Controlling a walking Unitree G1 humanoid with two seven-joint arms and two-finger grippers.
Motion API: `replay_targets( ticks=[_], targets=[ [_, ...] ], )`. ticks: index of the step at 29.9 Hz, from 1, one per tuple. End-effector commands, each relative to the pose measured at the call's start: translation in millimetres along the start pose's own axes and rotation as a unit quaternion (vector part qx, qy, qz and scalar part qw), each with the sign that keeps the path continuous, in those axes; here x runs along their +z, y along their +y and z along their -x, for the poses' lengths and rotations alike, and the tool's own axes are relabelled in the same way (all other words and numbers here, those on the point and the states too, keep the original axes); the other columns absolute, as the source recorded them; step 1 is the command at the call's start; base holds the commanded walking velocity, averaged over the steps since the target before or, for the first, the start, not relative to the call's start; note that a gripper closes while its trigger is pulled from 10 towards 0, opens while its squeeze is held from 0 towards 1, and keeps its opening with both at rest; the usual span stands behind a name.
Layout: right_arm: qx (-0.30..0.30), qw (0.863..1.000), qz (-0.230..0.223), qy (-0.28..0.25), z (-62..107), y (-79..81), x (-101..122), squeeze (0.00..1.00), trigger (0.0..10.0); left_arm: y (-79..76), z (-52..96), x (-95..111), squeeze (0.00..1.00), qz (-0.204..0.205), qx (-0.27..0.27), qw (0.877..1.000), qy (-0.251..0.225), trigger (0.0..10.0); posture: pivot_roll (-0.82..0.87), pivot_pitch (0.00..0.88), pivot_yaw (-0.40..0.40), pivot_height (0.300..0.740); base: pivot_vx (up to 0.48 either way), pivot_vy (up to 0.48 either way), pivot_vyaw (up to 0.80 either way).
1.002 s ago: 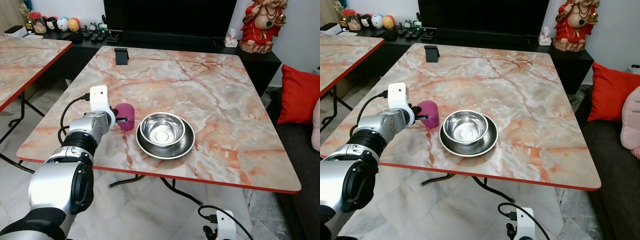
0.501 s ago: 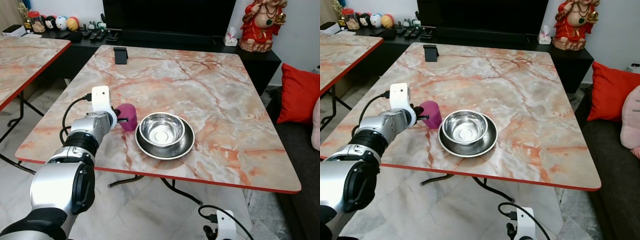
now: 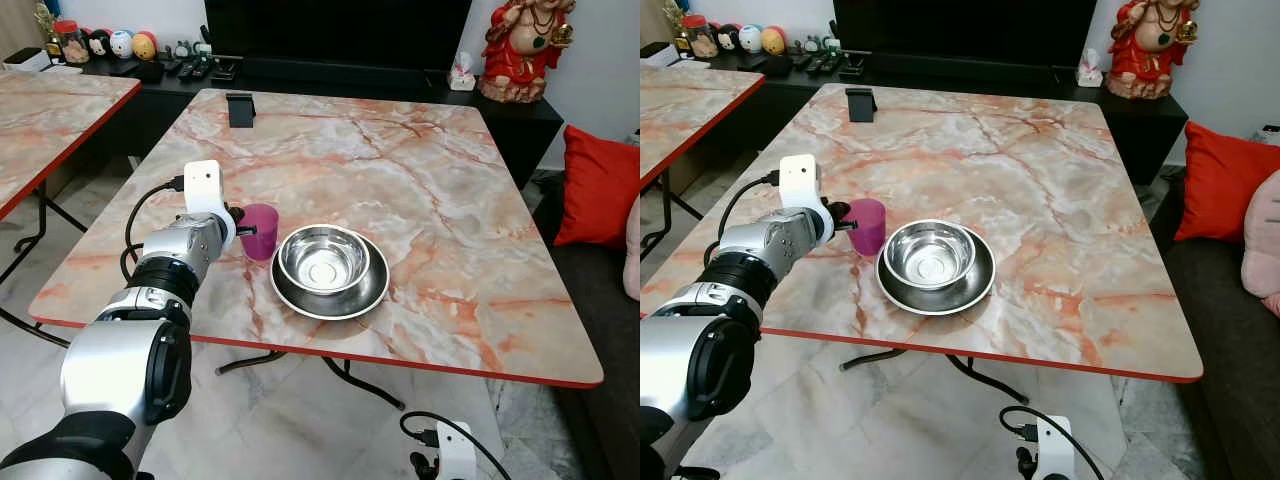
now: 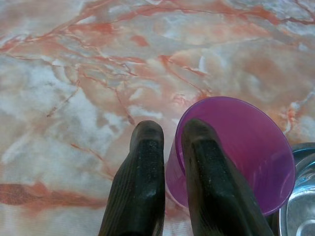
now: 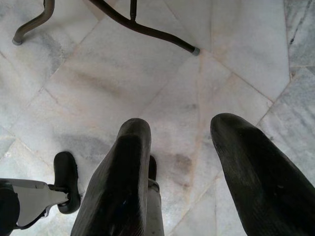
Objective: Setting the table
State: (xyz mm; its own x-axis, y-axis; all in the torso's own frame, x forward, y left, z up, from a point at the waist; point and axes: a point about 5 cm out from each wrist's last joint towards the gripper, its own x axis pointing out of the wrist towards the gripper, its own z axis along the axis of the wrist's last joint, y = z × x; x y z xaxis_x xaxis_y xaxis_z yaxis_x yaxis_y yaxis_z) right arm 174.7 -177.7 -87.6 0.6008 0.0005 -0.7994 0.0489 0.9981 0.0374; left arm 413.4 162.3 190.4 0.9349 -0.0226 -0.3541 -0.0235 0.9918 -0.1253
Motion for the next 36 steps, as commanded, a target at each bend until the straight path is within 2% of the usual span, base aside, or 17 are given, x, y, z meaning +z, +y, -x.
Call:
replay_targets(
  ticks=[1,6,8,12,14,15,18,20,21,22,23,24,25,28,33,35,36],
  targets=[
    [-0.003,1.000,-0.003,0.005,0.2,-1.8,-1.3,0.00,10.0,-5.4,1.7,13.9,0.00,0.003,-0.004,1.000,-0.022,10.0,0.02,0.000,-0.059,0.740,0.000,0.000,0.00],
    [-0.003,1.000,-0.002,0.006,0.3,-1.1,-2.0,0.00,10.0,-5.3,2.4,19.0,0.00,0.004,0.001,0.999,-0.038,10.0,0.02,0.000,-0.059,0.740,0.000,0.000,0.00],
    [-0.003,1.000,-0.003,0.005,0.5,-0.7,-2.7,0.00,10.0,-4.8,4.5,29.2,0.00,-0.003,0.006,0.997,-0.075,10.0,0.02,0.000,-0.062,0.740,0.000,0.000,0.00],
    [-0.003,1.000,-0.003,0.005,0.6,-0.7,-3.0,0.00,10.0,-2.9,7.1,36.7,0.00,-0.021,0.017,0.994,-0.105,10.0,0.01,0.000,-0.065,0.740,0.000,0.000,0.00],
    [-0.006,1.000,0.001,0.004,1.5,-7.0,-3.0,0.00,10.0,1.3,12.7,42.5,0.00,-0.034,0.033,0.988,-0.146,10.0,0.01,0.000,-0.086,0.740,0.000,0.000,0.00],
    [-0.006,1.000,0.001,0.004,1.5,-7.0,-3.0,0.00,10.0,1.3,12.7,42.5,0.00,-0.034,0.033,0.988,-0.146,10.0,0.01,0.000,-0.086,0.740,0.000,0.000,0.00],
    [-0.015,1.000,0.007,0.001,3.4,-20.9,-1.9,0.00,10.0,12.4,25.2,48.2,0.00,-0.056,0.064,0.971,-0.223,10.0,0.02,0.000,-0.092,0.740,0.000,0.000,0.00],
    [-0.018,1.000,0.008,-0.001,3.6,-23.0,-1.2,0.00,10.0,19.0,30.0,48.6,0.00,-0.074,0.081,0.964,-0.244,10.0,0.02,0.000,-0.091,0.740,0.000,0.000,0.00],
    [-0.020,1.000,0.007,-0.002,3.6,-23.7,-0.4,0.00,10.0,26.1,32.8,47.1,0.00,-0.087,0.098,0.959,-0.251,10.0,0.02,0.000,-0.087,0.740,0.000,0.000,0.00],
    [-0.022,1.000,0.006,-0.005,3.3,-23.9,1.3,0.00,10.0,42.4,37.9,42.9,0.00,-0.106,0.133,0.951,-0.259,10.0,0.02,0.000,-0.082,0.740,0.000,0.000,0.00],
    [-0.022,1.000,0.006,-0.005,3.3,-23.9,1.3,0.00,10.0,42.4,37.9,42.9,0.00,-0.106,0.133,0.951,-0.259,10.0,0.02,0.000,-0.082,0.740,0.000,0.000,0.00],
    [-0.021,1.000,0.005,-0.007,2.9,-22.9,2.4,0.00,10.0,58.4,43.7,37.1,0.00,-0.125,0.167,0.941,-0.265,10.0,0.02,0.000,-0.076,0.740,0.000,0.000,0.00],
    [-0.021,1.000,0.005,-0.008,2.8,-22.3,2.6,0.00,10.0,64.8,46.6,34.5,0.00,-0.134,0.180,0.937,-0.268,10.0,0.02,0.000,-0.075,0.740,0.000,0.000,0.00],
    [-0.019,1.000,0.000,-0.011,2.2,-18.8,3.3,0.00,10.0,77.3,61.8,23.7,0.00,-0.137,0.180,0.925,-0.306,10.0,0.03,0.000,-0.063,0.740,0.000,0.000,0.00],
    [-0.021,1.000,-0.006,-0.012,2.4,-16.2,1.2,0.00,10.0,76.1,69.9,5.1,0.00,-0.133,0.143,0.927,-0.320,10.0,0.03,0.000,-0.055,0.740,0.000,0.000,0.00],
    [-0.023,1.000,-0.010,-0.013,2.9,-15.8,-0.6,0.00,10.0,69.5,75.7,-16.2,0.00,-0.183,0.112,0.919,-0.332,10.0,0.02,0.000,-0.040,0.740,0.000,0.000,0.00],
    [-0.024,1.000,-0.011,-0.014,3.0,-15.8,-1.1,0.00,10.0,66.9,77.7,-23.7,0.00,-0.193,0.103,0.917,-0.335,10.0,0.02,0.000,-0.038,0.740,0.000,0.000,0.00]
  ],
)
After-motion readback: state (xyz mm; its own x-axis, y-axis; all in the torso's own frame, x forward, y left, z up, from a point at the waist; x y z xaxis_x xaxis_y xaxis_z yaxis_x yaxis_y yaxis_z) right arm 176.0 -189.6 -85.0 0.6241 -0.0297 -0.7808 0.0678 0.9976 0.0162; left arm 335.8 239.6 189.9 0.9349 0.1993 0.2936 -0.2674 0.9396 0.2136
